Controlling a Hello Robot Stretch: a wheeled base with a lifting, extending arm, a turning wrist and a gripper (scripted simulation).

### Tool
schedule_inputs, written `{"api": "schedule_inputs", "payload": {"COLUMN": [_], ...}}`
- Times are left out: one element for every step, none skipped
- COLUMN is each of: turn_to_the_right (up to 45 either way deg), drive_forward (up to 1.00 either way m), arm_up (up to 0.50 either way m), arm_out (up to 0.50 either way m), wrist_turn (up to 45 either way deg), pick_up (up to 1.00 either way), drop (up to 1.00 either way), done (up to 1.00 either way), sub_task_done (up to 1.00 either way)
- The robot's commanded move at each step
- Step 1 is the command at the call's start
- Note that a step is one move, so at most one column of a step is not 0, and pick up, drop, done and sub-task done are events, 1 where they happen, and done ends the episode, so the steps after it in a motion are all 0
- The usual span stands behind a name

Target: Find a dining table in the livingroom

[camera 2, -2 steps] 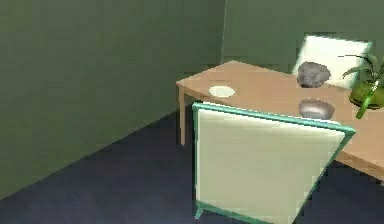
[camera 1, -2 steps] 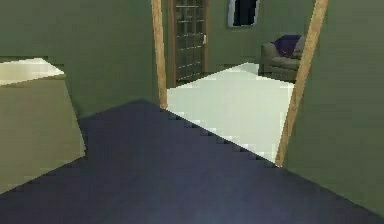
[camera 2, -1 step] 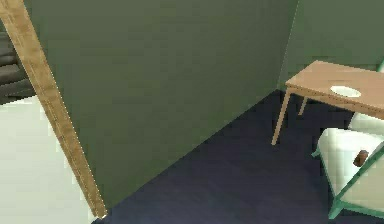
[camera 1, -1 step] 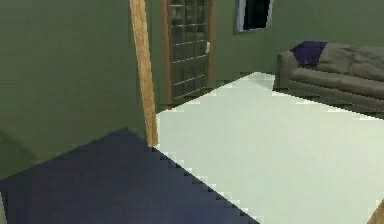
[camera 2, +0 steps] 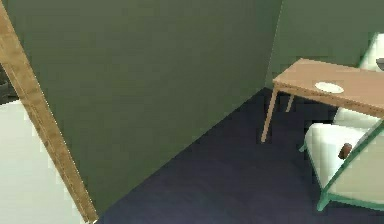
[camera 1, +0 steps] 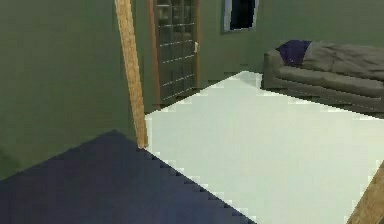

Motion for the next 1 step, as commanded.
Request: {"api": "schedule_inputs", "payload": {"turn_to_the_right": [0.0], "drive_forward": [1.00], "arm_up": [0.00], "arm_out": [0.00], "wrist_turn": [0.0], "pick_up": [0.00], "drop": [0.00], "done": [0.00], "sub_task_done": [0.00]}}
